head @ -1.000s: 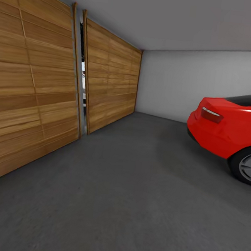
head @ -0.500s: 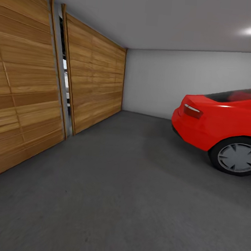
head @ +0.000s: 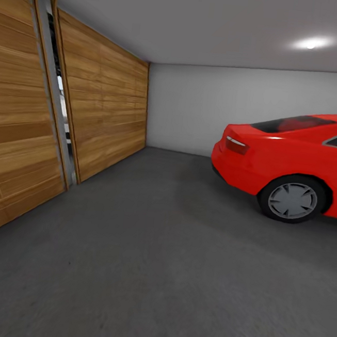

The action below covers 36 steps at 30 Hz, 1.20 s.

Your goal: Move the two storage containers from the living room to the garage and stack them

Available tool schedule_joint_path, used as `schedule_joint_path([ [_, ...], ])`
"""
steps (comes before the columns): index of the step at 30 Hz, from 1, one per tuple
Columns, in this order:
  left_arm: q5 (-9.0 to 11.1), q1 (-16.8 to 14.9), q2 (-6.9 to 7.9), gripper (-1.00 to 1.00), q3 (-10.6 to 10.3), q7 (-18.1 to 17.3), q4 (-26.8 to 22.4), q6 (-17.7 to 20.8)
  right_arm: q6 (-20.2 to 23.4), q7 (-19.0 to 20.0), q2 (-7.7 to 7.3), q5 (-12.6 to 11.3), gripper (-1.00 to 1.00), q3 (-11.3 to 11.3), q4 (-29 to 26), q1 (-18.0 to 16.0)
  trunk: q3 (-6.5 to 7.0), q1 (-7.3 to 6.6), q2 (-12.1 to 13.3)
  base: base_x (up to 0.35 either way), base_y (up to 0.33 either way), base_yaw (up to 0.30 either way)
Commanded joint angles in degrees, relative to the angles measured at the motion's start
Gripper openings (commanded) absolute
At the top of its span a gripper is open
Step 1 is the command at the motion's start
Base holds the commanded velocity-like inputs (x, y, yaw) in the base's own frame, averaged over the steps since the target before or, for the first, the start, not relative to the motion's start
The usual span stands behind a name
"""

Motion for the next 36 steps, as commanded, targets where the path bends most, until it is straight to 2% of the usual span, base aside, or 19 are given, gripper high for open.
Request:
schedule_joint_path([
  [1,0.01,-0.01,0.01,1.0,0.0,0.0,-0.02,-0.03,-0.19,-0.01,0.0,0.0,1.0,0.0,0.03,-0.03,-0.05,0.0,-0.03,0.0,0.0,-0.242],
  [36,0.02,-0.01,0.01,1.0,0.0,0.0,-0.02,-0.03,-0.34,-0.01,0.07,-0.08,1.0,-0.14,0.03,0.02,-0.05,0.0,-0.03,0.0,0.0,-0.242],
])
